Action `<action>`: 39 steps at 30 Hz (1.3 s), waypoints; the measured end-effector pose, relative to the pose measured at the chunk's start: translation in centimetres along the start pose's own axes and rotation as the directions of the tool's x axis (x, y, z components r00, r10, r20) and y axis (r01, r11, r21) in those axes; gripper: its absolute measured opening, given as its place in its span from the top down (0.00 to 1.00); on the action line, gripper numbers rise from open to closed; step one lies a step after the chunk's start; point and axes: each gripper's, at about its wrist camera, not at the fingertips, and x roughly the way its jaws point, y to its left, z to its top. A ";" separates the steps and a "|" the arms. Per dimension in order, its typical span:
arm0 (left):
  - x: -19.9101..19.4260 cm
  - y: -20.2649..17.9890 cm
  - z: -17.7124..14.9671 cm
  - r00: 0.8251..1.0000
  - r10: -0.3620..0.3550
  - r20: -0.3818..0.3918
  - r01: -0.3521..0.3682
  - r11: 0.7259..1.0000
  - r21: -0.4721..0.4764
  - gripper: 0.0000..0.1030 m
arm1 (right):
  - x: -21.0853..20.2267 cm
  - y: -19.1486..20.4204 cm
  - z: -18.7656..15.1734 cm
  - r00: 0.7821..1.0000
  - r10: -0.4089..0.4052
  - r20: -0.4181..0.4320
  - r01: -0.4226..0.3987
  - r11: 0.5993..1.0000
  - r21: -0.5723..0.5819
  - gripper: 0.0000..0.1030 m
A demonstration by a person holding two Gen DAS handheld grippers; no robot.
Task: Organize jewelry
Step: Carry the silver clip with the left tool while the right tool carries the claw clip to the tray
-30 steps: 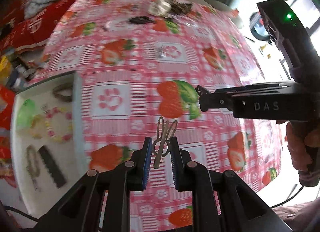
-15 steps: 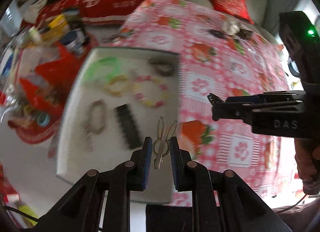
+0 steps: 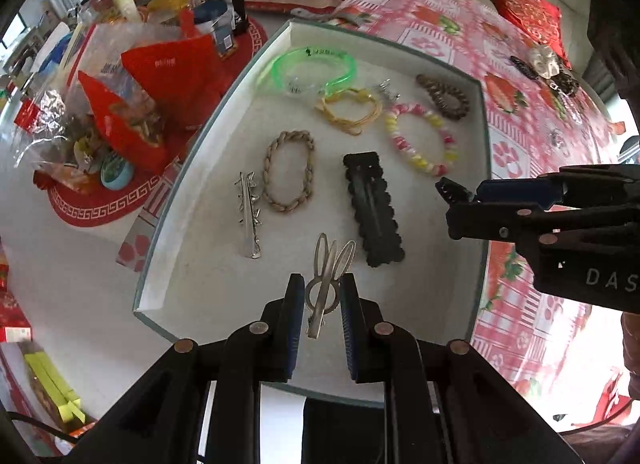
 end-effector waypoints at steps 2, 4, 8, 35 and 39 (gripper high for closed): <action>0.3 0.0 0.1 1.000 -0.001 -0.005 0.001 1.000 -0.003 0.76 | 0.7 0.1 0.4 1.000 -0.015 -0.013 0.014 1.000 -0.008 0.62; 0.7 0.0 0.1 1.000 -0.003 -0.011 0.003 1.000 -0.005 0.76 | 1.2 0.0 0.7 0.999 -0.024 -0.024 0.024 1.000 -0.009 0.62; 1.3 0.0 0.1 1.000 -0.001 -0.022 0.001 1.000 -0.005 0.76 | 2.3 -0.2 1.1 0.998 -0.039 -0.050 0.038 0.999 -0.010 0.62; 2.7 -1.2 0.5 0.995 0.087 -0.058 -0.082 0.994 0.077 0.76 | 5.4 1.3 1.8 0.994 -0.062 -0.089 0.059 0.997 -0.040 0.61; 2.3 -0.9 0.7 0.994 0.092 -0.052 -0.088 0.993 0.075 0.76 | 5.2 1.2 1.8 0.995 -0.057 -0.087 0.054 0.998 -0.042 0.59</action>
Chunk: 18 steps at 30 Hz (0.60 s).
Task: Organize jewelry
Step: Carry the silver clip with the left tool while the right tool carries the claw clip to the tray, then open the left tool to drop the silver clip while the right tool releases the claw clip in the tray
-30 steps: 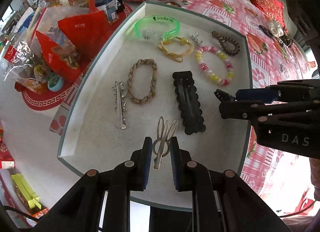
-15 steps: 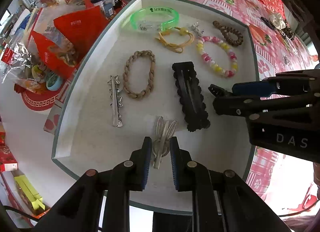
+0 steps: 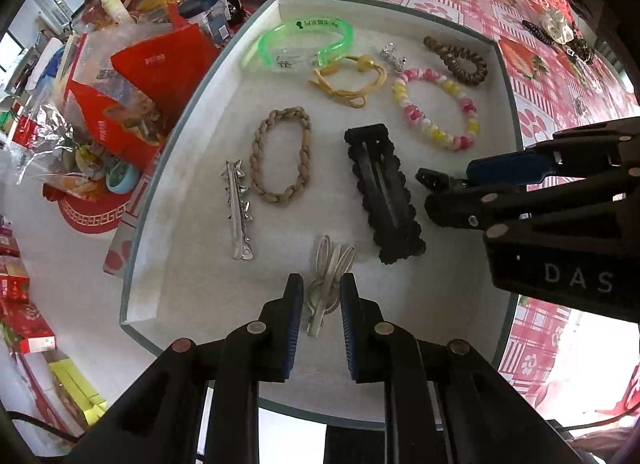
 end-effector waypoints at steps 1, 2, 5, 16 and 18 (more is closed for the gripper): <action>-0.2 0.0 0.0 1.000 0.001 0.002 -0.001 1.000 0.000 0.76 | -0.2 -0.2 0.0 1.000 0.002 0.004 -0.002 1.000 0.002 0.56; -0.3 0.1 0.0 1.000 0.003 0.003 -0.003 1.000 0.002 0.76 | -0.3 -0.2 0.0 1.000 0.001 0.011 -0.002 1.000 0.004 0.54; -0.8 -0.1 -0.1 1.000 0.008 0.007 -0.008 1.000 0.008 0.76 | -0.7 -0.6 0.2 1.000 0.012 0.024 -0.012 1.000 0.021 0.51; -1.9 0.4 0.1 1.000 0.000 0.006 0.000 1.000 0.000 0.76 | -3.1 -2.9 0.3 0.992 0.088 0.086 -0.099 0.986 0.135 0.42; -2.2 0.6 0.2 1.000 0.000 0.012 0.000 1.000 -0.002 0.76 | -3.7 -3.2 0.2 0.990 0.098 0.102 -0.114 0.980 0.163 0.42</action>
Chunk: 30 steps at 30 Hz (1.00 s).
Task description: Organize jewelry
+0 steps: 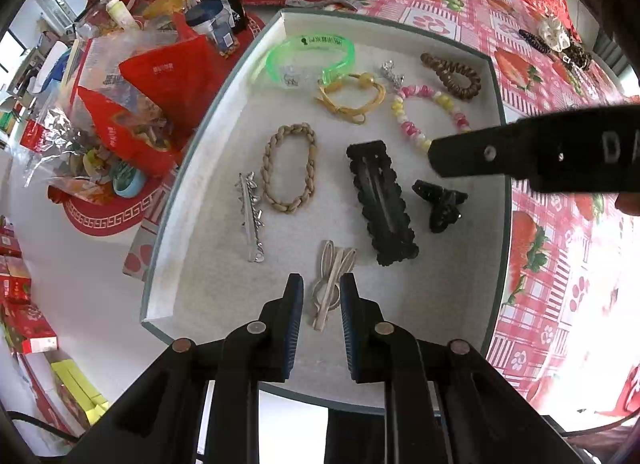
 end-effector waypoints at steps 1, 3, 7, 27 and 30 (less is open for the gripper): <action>-0.2 0.1 0.0 1.000 -0.001 0.004 0.001 1.000 -0.001 0.76 | -0.5 -0.3 -0.1 1.000 0.007 0.007 -0.008 1.000 0.018 0.41; -0.5 0.2 0.2 1.000 -0.002 0.004 0.002 1.000 -0.004 0.59 | -1.1 -0.6 0.1 1.000 0.014 0.014 -0.015 0.999 0.038 0.39; -1.8 0.5 0.3 0.998 0.028 0.059 -0.026 0.999 -0.022 0.04 | -2.3 -1.1 -0.1 1.000 0.016 0.026 -0.018 0.998 0.068 0.38; -9.9 1.6 1.0 0.993 0.071 0.095 -0.066 0.996 -0.058 0.00 | -10.0 1.4 -2.4 0.988 -0.142 0.055 0.140 0.989 0.052 0.13; -11.5 1.9 1.2 0.994 0.048 0.103 -0.042 0.997 -0.061 0.00 | -11.9 2.5 -3.0 0.977 -0.194 0.092 0.193 0.981 0.025 0.13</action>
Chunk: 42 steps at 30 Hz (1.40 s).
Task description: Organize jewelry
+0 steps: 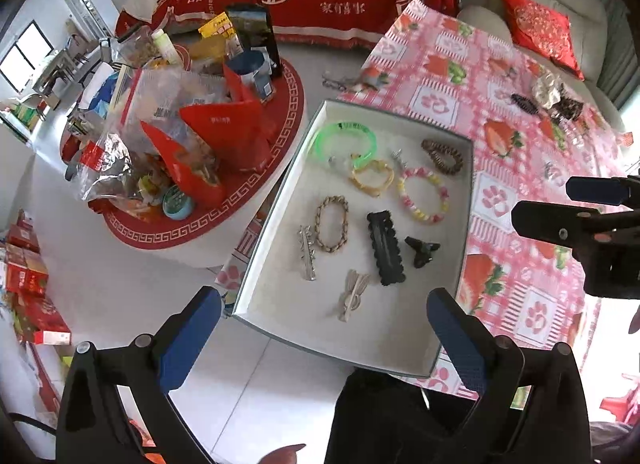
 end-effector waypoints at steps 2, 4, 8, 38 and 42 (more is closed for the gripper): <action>-1.0 0.2 0.2 1.000 -0.011 -0.001 0.011 1.000 -0.009 0.00 | -1.1 0.2 0.0 1.000 -0.006 0.029 0.006 1.000 0.002 0.13; -2.0 0.3 0.4 1.000 -0.016 0.003 0.016 1.000 -0.009 0.00 | -2.4 0.5 0.0 0.998 -0.032 0.050 0.032 0.999 0.002 0.13; -3.8 0.4 0.7 1.000 -0.004 0.018 0.004 1.000 0.008 0.00 | -4.0 1.1 0.2 0.997 -0.066 0.038 0.066 0.998 -0.003 0.13; -4.8 0.6 1.7 1.000 0.009 -0.006 -0.009 1.000 0.013 0.00 | -5.6 1.2 1.0 0.997 -0.078 0.014 0.077 0.997 0.021 0.13; -4.7 0.6 1.7 1.000 0.009 -0.007 -0.009 1.000 0.015 0.00 | -5.5 1.2 1.0 0.997 -0.078 0.013 0.077 0.997 0.021 0.13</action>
